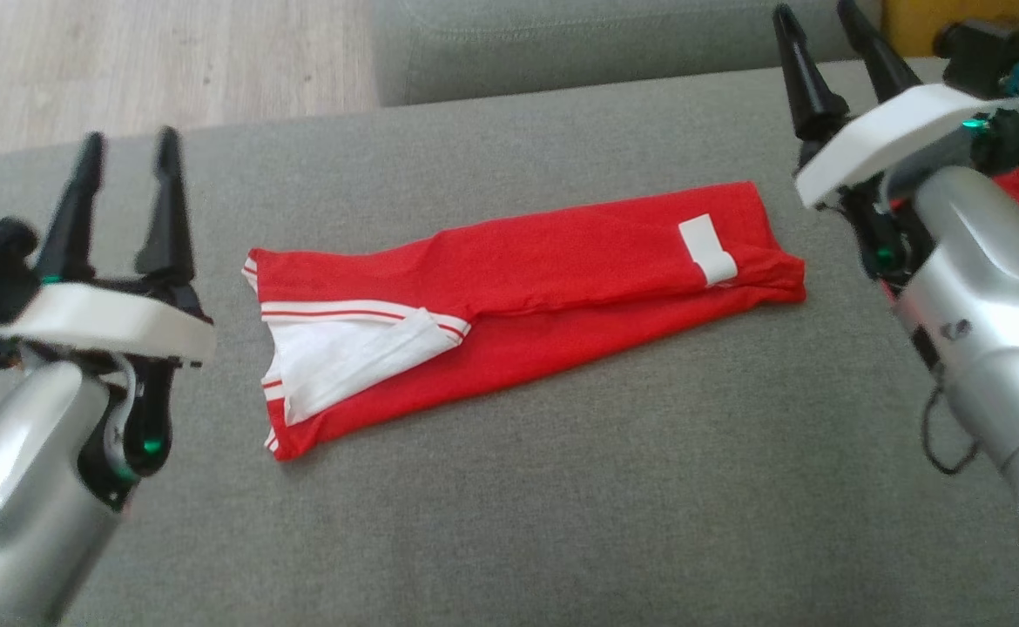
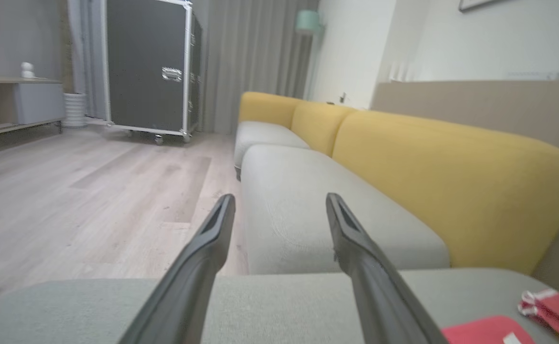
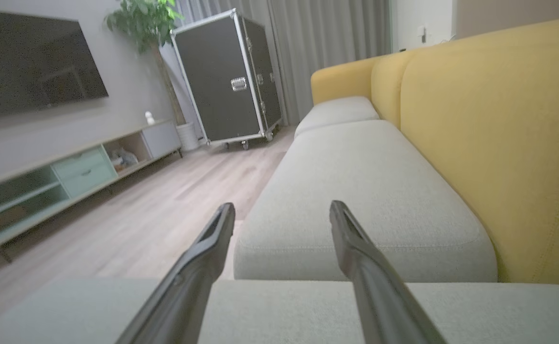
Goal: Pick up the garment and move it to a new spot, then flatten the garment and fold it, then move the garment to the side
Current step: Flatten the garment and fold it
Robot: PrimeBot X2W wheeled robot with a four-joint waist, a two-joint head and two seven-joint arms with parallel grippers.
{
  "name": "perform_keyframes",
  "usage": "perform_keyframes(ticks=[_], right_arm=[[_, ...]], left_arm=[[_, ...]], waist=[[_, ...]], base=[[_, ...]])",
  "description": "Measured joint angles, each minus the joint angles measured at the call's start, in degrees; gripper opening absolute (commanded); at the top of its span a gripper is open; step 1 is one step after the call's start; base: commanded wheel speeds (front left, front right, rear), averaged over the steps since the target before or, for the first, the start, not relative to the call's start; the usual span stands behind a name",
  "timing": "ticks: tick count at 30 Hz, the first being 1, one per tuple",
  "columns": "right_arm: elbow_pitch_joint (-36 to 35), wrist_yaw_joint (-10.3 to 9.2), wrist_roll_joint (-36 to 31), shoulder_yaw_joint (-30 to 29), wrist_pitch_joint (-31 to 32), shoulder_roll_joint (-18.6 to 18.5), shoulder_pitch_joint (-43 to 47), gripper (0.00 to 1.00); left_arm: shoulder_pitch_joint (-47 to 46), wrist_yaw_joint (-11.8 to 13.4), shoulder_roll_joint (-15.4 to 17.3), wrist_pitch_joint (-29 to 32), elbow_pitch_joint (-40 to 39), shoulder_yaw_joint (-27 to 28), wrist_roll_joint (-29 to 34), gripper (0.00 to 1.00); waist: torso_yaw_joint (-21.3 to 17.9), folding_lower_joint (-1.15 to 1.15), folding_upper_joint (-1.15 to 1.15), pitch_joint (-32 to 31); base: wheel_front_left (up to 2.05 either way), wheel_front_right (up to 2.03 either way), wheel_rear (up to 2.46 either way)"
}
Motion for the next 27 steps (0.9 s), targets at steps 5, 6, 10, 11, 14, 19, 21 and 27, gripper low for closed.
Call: perform_keyframes(ticks=[5,6,10,11,14,19,21,27], right_arm=[[-10.1,0.00,-14.4,-18.0,-0.2,3.4,5.9,1.00],[-12.4,0.00,-17.9,-21.8,-0.2,4.6,8.7,1.00],[-19.4,0.00,-29.3,-33.1,-0.4,11.7,24.5,1.00],[-20.8,0.00,-32.3,-34.8,-0.4,13.0,28.6,1.00],[-24.0,0.00,-35.9,-39.6,-0.4,14.3,37.5,1.00],[-27.7,0.00,-33.9,-39.0,-0.4,14.2,41.0,1.00],[-28.5,0.00,-34.1,-38.7,-0.4,14.3,40.9,1.00],[-27.7,0.00,-37.7,-39.2,-0.4,14.3,40.3,1.00]], left_arm=[[10.6,0.8,-7.7,-0.3,-4.7,15.5,10.3,1.00],[13.1,0.7,-9.6,-0.3,-5.0,17.7,12.3,1.00],[23.1,-2.5,-16.4,-0.3,-4.5,23.5,18.8,1.00],[24.8,-3.5,-17.7,-0.3,-4.2,24.3,20.6,1.00],[27.9,-6.0,-21.5,-0.3,-2.9,28.2,24.3,1.00],[28.1,-11.2,-26.3,-0.3,-0.9,32.4,28.9,1.00],[28.1,-12.7,-27.2,-0.3,0.0,33.6,30.7,1.00],[27.5,-16.2,-29.3,-0.3,1.3,35.8,33.8,1.00]], waist=[[-0.3,0.01,0.00,-1.0],[-0.3,0.00,0.00,-1.2],[0.0,0.01,0.00,-1.7],[0.1,0.00,0.00,-1.8],[0.6,0.00,0.00,-1.6],[1.4,0.00,0.00,-0.9],[1.5,0.00,0.00,-0.5],[2.0,0.00,0.00,1.2]], base=[[0.00,0.00,0.00],[0.00,0.00,0.00],[0.00,0.00,0.00],[0.00,0.00,0.00],[0.00,0.00,0.00],[0.00,0.00,0.00],[0.00,0.00,0.00],[0.00,0.00,0.00]])
